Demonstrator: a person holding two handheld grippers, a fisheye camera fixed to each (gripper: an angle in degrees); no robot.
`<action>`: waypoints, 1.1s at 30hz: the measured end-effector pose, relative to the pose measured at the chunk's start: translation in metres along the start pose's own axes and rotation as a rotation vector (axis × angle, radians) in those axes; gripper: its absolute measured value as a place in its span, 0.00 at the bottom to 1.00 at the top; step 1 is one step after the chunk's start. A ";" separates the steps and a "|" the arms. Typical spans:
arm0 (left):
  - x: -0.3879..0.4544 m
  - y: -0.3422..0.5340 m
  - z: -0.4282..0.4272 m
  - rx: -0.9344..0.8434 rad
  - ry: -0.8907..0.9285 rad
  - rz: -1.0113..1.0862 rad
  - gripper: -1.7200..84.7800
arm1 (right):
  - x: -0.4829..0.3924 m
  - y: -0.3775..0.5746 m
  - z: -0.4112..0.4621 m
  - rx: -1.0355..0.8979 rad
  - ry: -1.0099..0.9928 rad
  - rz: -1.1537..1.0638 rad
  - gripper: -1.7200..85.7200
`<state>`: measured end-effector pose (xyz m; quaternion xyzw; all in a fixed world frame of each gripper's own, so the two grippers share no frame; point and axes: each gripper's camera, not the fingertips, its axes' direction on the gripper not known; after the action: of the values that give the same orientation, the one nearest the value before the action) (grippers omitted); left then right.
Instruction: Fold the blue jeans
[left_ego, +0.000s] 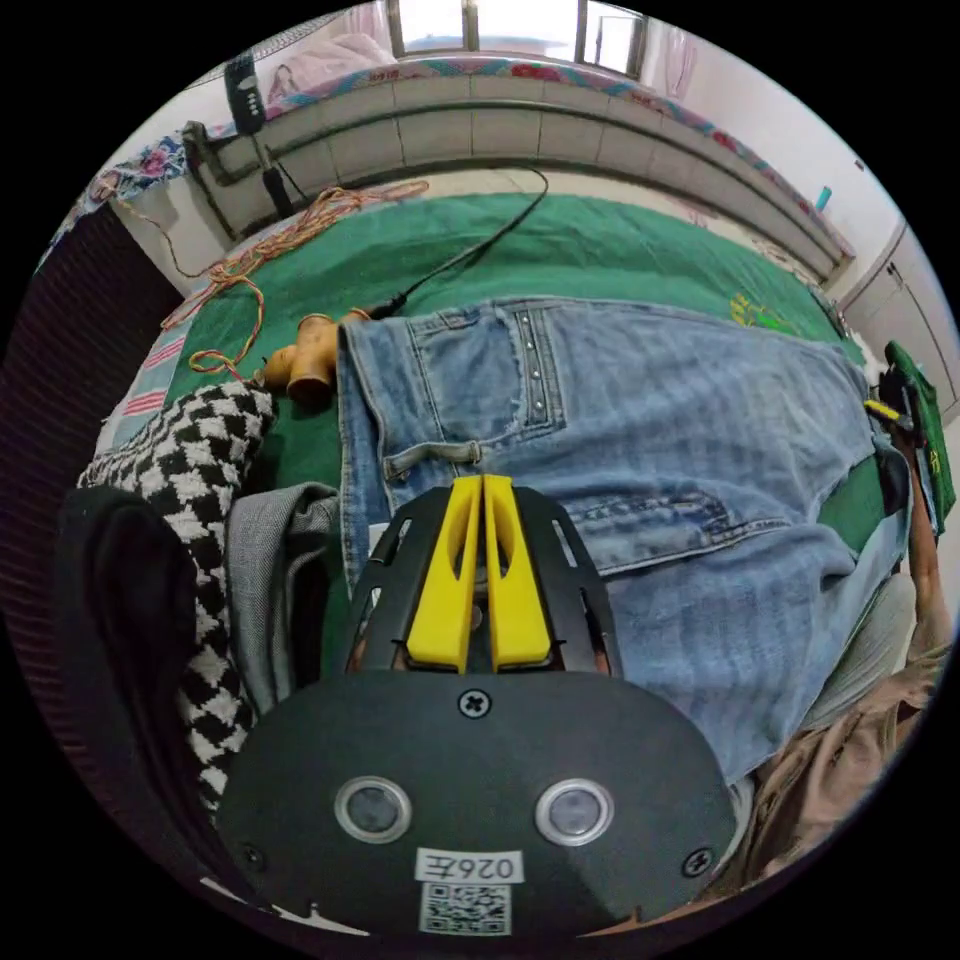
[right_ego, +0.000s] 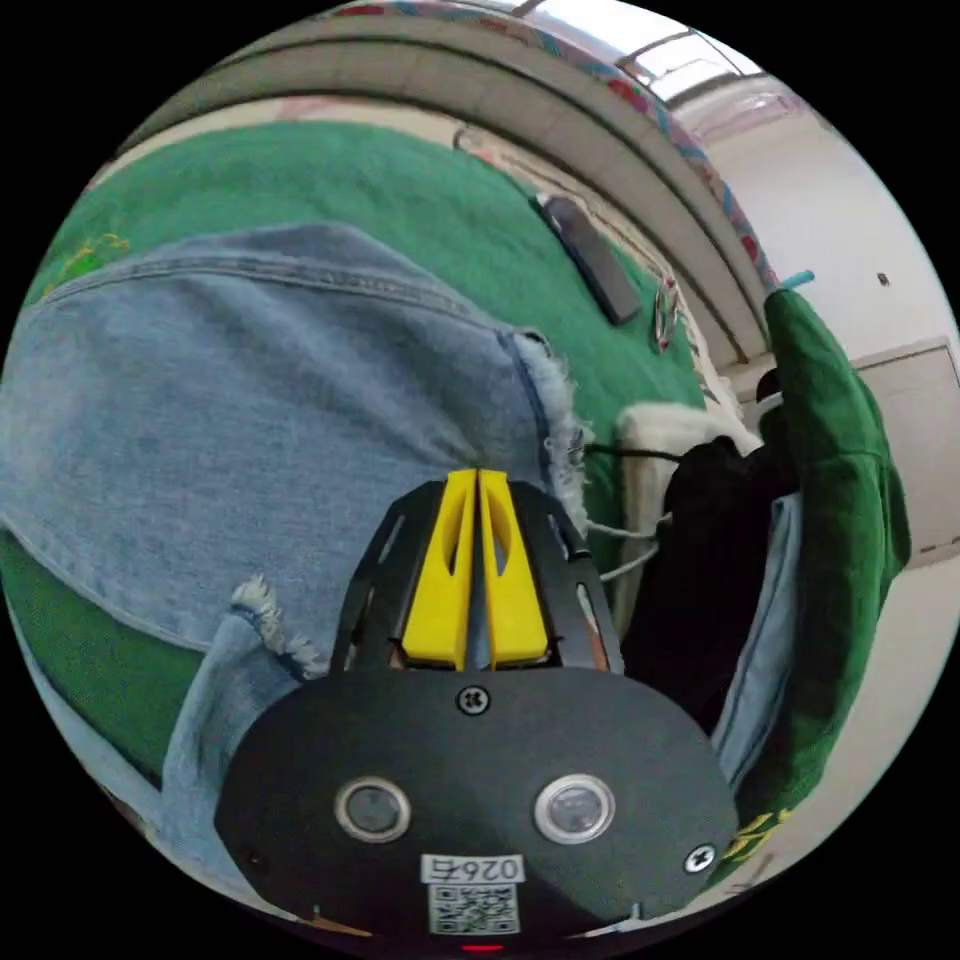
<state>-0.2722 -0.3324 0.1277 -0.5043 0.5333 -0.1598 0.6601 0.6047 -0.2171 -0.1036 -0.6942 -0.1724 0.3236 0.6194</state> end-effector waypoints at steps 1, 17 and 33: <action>-0.003 0.003 -0.003 0.007 0.020 -0.028 0.01 | 0.016 0.008 -0.003 -0.031 0.011 0.116 0.01; 0.068 0.086 -0.079 0.443 0.350 0.009 0.02 | 0.076 0.023 -0.087 0.227 -0.226 0.266 0.01; 0.420 -0.079 0.134 0.049 0.607 0.666 0.01 | 0.113 0.043 -0.080 0.517 -0.531 0.001 0.00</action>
<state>0.0288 -0.6152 -0.0443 -0.2198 0.8320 -0.0923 0.5009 0.7329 -0.2120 -0.1703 -0.4069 -0.2393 0.5257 0.7077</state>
